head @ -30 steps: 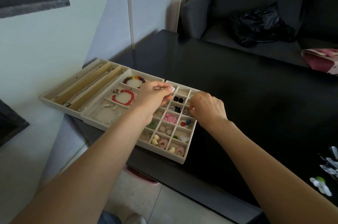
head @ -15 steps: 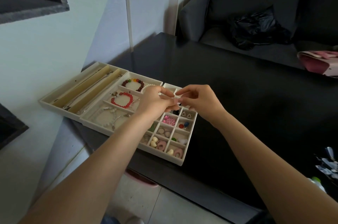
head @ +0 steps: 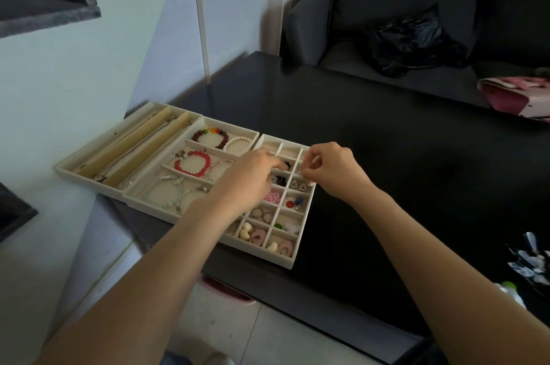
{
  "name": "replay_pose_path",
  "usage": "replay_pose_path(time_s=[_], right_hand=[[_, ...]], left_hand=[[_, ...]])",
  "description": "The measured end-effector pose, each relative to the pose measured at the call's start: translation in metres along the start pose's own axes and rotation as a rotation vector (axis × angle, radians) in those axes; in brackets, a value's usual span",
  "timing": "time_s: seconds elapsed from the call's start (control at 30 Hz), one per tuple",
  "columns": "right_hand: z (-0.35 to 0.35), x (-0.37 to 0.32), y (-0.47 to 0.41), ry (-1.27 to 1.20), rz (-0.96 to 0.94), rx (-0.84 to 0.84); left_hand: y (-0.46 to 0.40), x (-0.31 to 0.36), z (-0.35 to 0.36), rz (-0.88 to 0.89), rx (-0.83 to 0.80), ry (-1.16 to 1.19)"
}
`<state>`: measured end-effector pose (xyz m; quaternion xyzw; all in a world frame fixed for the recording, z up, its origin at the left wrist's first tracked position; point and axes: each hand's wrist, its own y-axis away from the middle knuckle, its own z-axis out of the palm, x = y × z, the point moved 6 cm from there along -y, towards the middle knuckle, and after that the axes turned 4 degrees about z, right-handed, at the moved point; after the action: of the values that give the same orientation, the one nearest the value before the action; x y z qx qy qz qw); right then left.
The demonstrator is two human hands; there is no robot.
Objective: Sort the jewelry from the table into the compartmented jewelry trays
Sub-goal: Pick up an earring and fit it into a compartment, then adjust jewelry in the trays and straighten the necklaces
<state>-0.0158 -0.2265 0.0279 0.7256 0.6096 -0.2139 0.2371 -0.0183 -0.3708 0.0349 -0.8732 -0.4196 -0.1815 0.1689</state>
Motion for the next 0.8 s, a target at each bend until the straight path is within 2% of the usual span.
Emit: replay_pose_path(time_s=[0.1,0.2,0.4,0.5,0.6,0.8], right_hand=[[0.006,0.001,-0.001,0.053,0.017,-0.025],[0.009,0.003,-0.002,0.095,0.027,0.001],[0.015,0.005,-0.005,0.202,0.086,0.015],[0.017,0.005,-0.006,0.176,0.107,0.043],[0.023,0.007,-0.006,0.128,0.143,-0.001],[0.025,0.007,-0.004,0.158,0.152,-0.011]], left_hand=[[0.005,0.004,0.008,0.099,-0.099,-0.253],[0.007,0.003,0.012,0.12,-0.153,-0.354],[0.008,0.004,0.011,0.109,-0.182,-0.354],[0.007,0.004,0.012,0.096,-0.192,-0.339],[0.007,0.003,0.012,0.1,-0.176,-0.325],[0.007,0.0,0.013,0.095,-0.176,-0.297]])
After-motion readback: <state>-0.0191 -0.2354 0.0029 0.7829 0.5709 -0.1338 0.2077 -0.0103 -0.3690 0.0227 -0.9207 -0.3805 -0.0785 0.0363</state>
